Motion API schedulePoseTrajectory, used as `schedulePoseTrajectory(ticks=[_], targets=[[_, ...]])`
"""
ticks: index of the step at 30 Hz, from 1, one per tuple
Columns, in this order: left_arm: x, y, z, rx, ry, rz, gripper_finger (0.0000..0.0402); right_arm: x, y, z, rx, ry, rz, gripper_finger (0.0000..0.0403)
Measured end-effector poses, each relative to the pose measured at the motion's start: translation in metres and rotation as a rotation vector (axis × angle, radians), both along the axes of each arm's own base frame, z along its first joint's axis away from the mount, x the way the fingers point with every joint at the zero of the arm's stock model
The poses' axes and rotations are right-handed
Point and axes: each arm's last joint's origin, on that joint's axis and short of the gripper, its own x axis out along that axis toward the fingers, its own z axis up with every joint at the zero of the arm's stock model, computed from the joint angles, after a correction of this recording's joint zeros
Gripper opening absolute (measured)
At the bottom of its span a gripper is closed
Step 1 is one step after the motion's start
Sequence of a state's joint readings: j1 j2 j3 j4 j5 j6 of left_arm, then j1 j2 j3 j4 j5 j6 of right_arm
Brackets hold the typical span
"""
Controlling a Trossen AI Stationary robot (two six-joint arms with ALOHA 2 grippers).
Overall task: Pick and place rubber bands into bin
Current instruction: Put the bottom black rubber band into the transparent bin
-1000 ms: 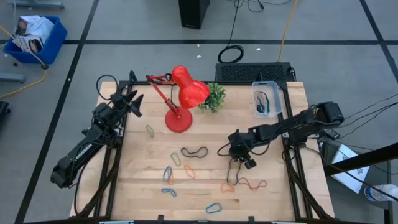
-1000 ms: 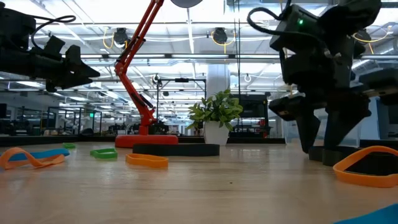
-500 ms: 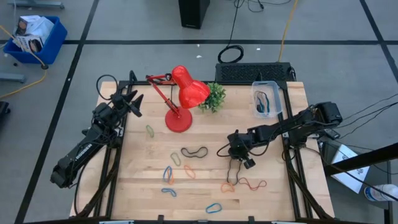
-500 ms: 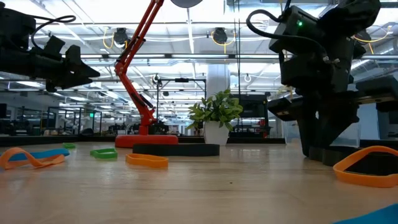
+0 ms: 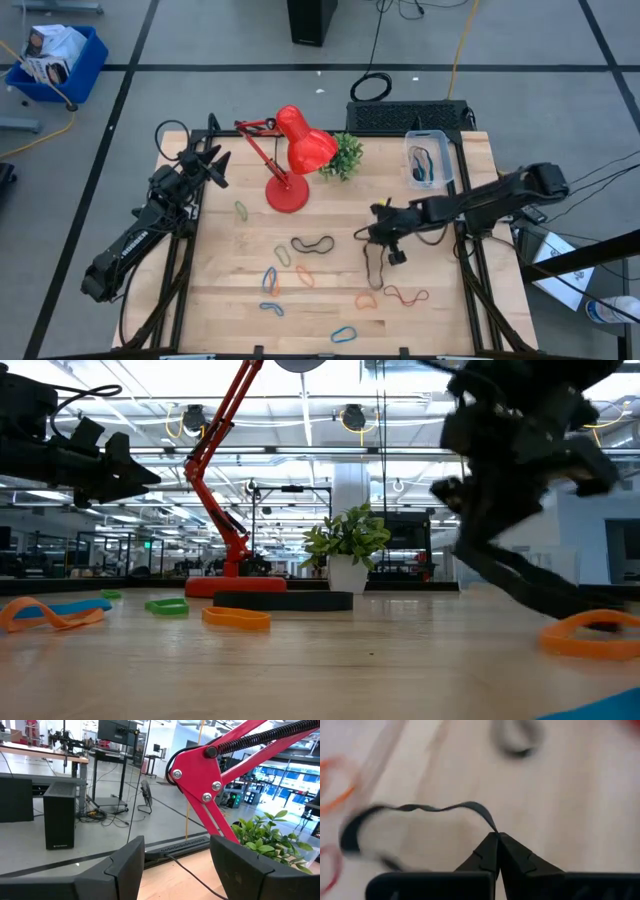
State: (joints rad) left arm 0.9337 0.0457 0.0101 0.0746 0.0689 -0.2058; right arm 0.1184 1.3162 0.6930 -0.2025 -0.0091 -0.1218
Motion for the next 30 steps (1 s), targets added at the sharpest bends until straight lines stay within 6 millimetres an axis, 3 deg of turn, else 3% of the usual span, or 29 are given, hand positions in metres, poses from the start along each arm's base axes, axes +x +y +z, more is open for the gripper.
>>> schedulePoseTrajectory(ticks=[6,14,21,30], targets=[[0.000,0.000,0.000,-0.002,0.001,0.000,0.0230,-0.022,-0.013,0.051,-0.162,-0.270,-0.292,0.0001],[0.000,0.000,0.000,-0.003,0.002,0.000,0.0230,-0.065,-0.032,0.103,-0.554,-0.539,-0.779,0.0001],[0.000,0.000,0.000,-0.003,0.002,0.000,0.0230,-0.084,-0.039,0.116,-0.838,-0.511,-1.107,0.0001],[0.000,0.000,0.000,-0.003,0.002,0.000,0.0230,-0.089,-0.053,0.116,-0.984,-0.405,-1.243,0.0000]])
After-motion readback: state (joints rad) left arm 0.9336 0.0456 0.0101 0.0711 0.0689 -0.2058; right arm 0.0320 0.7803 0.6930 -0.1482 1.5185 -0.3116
